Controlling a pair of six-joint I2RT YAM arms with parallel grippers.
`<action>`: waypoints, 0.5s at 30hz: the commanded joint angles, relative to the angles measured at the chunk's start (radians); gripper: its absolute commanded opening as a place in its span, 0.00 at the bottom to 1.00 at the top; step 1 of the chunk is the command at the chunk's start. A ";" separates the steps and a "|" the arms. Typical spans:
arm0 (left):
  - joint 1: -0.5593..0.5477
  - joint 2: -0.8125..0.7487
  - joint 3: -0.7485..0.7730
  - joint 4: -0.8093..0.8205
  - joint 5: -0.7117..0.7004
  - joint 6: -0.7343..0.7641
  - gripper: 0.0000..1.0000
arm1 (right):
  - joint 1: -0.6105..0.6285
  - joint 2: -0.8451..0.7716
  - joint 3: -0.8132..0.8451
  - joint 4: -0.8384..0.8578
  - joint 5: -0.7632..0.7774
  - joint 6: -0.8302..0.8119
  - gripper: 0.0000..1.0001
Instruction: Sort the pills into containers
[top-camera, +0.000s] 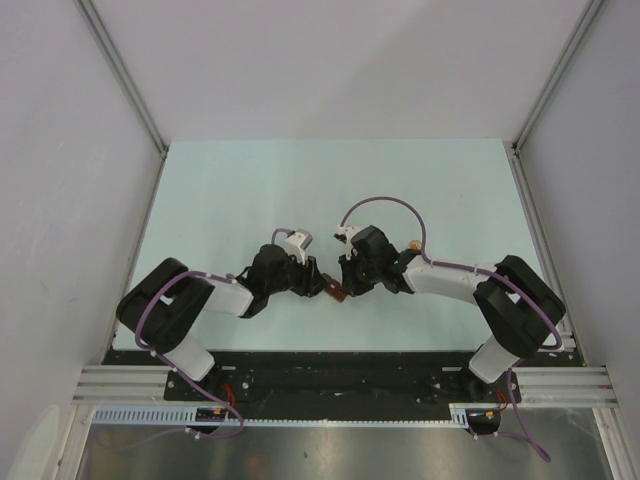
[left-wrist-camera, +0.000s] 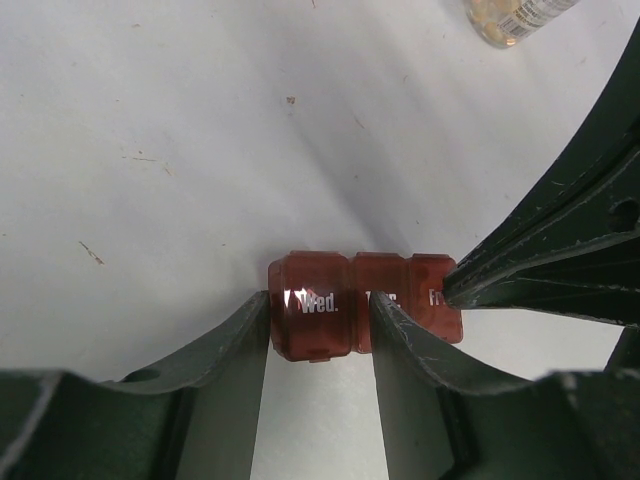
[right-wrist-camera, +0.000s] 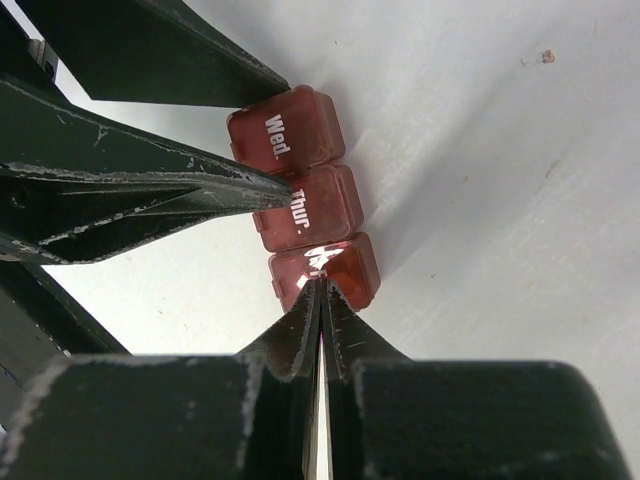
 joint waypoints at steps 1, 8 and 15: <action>0.005 0.019 -0.009 0.001 0.023 -0.006 0.48 | 0.009 -0.032 0.039 -0.069 0.017 -0.026 0.02; 0.004 0.019 -0.012 -0.001 0.023 -0.006 0.48 | 0.018 -0.070 0.051 -0.068 0.022 -0.026 0.01; 0.004 0.022 -0.012 -0.001 0.025 -0.007 0.48 | 0.019 -0.108 0.071 -0.068 0.011 -0.024 0.00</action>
